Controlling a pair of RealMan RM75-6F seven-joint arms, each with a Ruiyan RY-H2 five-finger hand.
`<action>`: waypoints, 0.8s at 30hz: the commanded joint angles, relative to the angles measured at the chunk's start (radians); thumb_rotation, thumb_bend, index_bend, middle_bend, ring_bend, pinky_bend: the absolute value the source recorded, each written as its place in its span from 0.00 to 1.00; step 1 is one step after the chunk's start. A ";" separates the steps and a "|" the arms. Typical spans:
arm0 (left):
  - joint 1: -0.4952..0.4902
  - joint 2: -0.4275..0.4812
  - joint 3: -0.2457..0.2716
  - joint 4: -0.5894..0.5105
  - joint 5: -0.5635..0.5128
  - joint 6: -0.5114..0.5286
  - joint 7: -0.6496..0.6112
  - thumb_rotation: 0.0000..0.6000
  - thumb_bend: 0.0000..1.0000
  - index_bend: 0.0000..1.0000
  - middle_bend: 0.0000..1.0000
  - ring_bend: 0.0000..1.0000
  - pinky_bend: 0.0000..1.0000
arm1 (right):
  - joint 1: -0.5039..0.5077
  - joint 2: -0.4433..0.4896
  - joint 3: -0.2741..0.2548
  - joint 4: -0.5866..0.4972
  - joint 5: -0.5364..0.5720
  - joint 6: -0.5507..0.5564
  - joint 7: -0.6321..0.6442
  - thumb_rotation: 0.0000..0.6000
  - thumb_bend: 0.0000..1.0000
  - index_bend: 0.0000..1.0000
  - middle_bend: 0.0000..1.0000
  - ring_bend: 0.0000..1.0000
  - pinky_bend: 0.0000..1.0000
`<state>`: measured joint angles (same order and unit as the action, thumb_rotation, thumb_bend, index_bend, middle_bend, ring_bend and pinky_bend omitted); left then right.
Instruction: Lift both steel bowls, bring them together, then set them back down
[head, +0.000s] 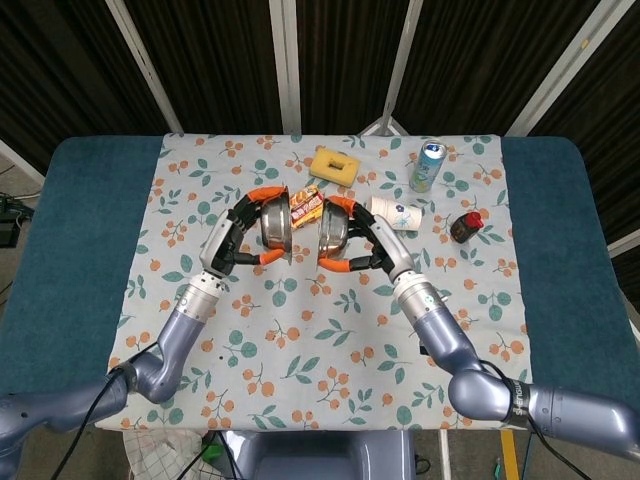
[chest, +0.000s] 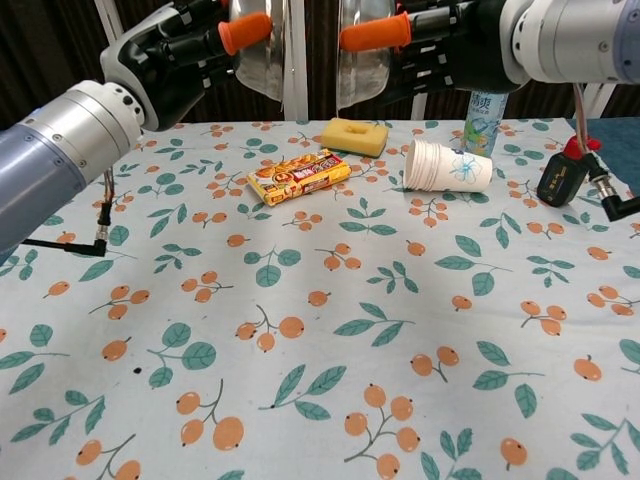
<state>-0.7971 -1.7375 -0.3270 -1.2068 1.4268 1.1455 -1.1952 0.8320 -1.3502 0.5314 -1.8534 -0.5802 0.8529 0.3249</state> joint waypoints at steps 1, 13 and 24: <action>0.013 0.045 0.024 -0.020 0.016 -0.003 0.077 1.00 0.02 0.48 0.32 0.13 0.43 | -0.012 0.018 -0.026 0.018 -0.056 0.000 -0.030 1.00 0.18 0.41 0.27 0.39 0.27; 0.040 0.348 0.098 -0.263 -0.197 -0.243 0.703 1.00 0.02 0.46 0.29 0.12 0.47 | -0.034 0.063 -0.233 0.172 -0.348 0.031 -0.279 1.00 0.18 0.42 0.27 0.39 0.27; -0.011 0.490 0.138 -0.491 -0.675 -0.325 1.142 1.00 0.09 0.45 0.30 0.13 0.50 | -0.028 0.053 -0.365 0.287 -0.550 0.046 -0.480 1.00 0.19 0.42 0.27 0.39 0.27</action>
<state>-0.7789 -1.3083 -0.2165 -1.6139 0.8992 0.8634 -0.1689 0.8020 -1.2865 0.1950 -1.5944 -1.0948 0.8873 -0.1157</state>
